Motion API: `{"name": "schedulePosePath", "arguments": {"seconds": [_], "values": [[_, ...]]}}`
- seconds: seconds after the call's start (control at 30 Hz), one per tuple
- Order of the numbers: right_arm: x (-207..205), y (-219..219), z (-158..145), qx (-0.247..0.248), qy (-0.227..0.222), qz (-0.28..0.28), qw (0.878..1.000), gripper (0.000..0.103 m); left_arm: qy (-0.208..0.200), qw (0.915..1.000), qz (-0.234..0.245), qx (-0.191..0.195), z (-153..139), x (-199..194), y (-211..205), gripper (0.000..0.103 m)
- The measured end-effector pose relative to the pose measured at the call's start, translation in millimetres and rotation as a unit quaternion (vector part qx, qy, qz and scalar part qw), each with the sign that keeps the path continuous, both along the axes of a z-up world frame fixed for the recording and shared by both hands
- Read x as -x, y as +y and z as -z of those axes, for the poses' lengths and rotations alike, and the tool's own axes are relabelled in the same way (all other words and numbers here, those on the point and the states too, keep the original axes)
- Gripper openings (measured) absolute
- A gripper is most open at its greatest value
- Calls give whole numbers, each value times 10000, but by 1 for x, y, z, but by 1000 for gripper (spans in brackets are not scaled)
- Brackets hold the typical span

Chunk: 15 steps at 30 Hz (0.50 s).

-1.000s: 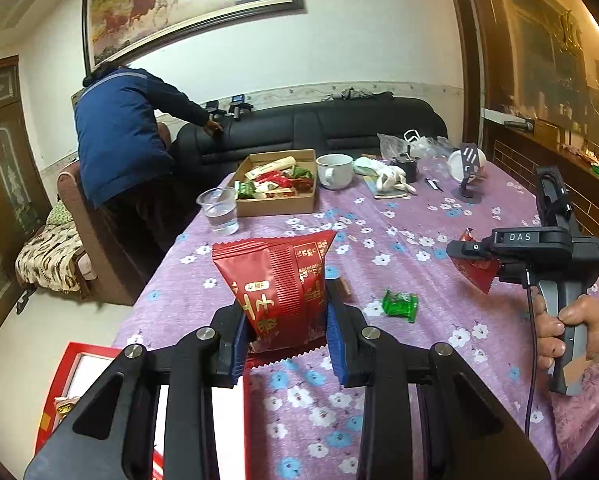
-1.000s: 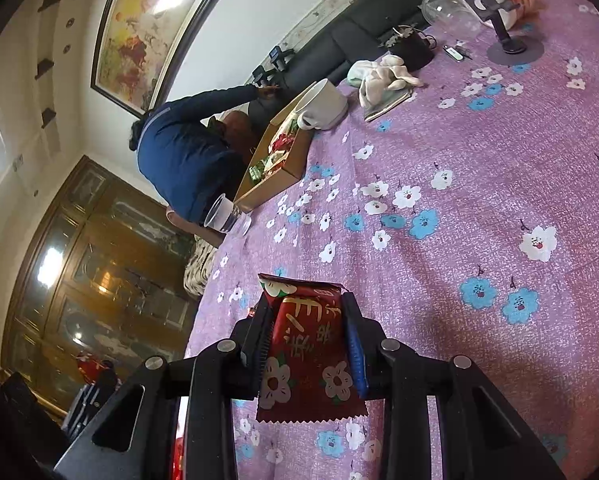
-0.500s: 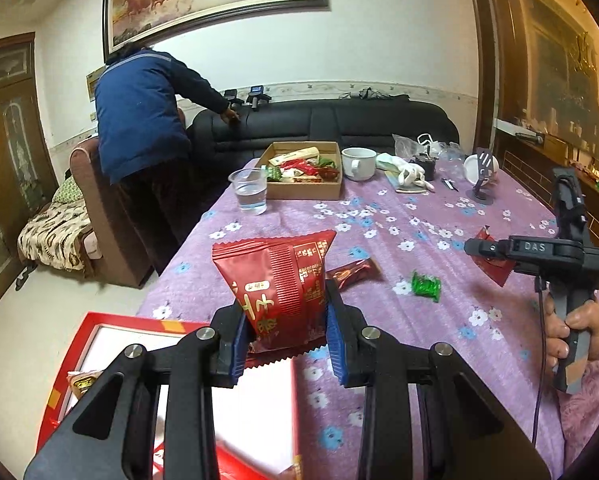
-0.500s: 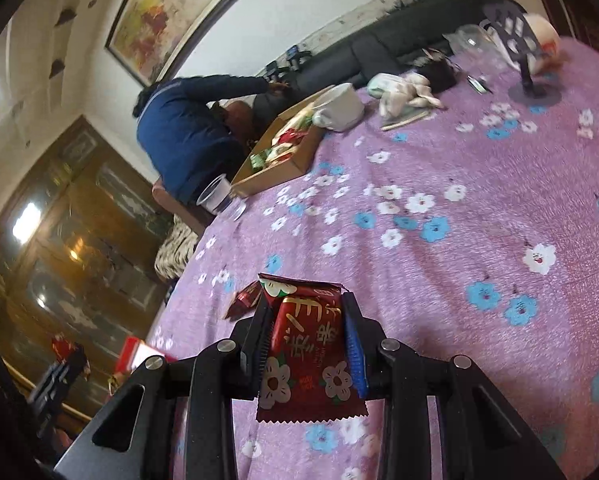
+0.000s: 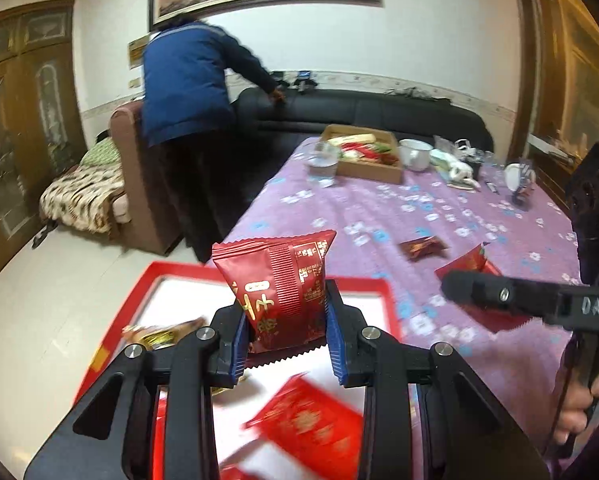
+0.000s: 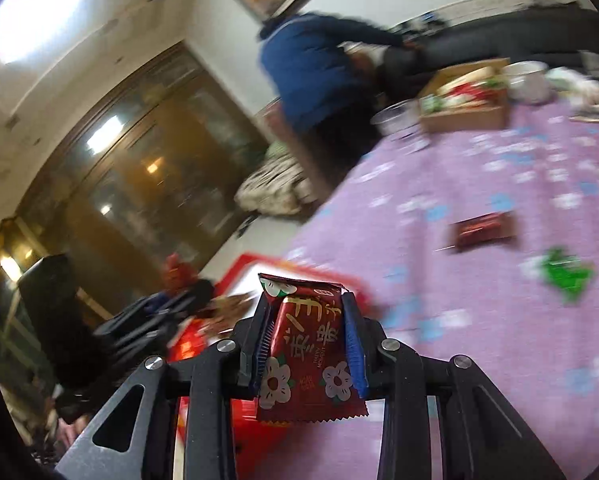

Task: Organize snacks
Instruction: 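Carry both packets over the tray with both tools, then open both tools to drop the two packets onto the tray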

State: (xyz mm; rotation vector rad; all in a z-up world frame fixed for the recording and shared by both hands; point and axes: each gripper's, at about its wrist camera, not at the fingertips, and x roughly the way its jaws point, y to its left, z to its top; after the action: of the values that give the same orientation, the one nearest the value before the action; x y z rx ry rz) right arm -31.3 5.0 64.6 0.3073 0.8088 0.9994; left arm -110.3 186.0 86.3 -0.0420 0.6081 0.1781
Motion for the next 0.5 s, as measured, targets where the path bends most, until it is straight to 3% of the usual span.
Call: {"name": "schedulePosePath", "arguments": {"seconds": [0.37,0.43,0.5], "values": [[24,86,30,417,261,-715,9962,36,370,9981,-493,87,27,15,41,32],[28,91,31,539,152,-795,9953,37,412,9975,-557,107,30,16,47,36],[28,90,29,500,132,-878,9948,39,387,9970,-659,111,30,17,51,54]]}}
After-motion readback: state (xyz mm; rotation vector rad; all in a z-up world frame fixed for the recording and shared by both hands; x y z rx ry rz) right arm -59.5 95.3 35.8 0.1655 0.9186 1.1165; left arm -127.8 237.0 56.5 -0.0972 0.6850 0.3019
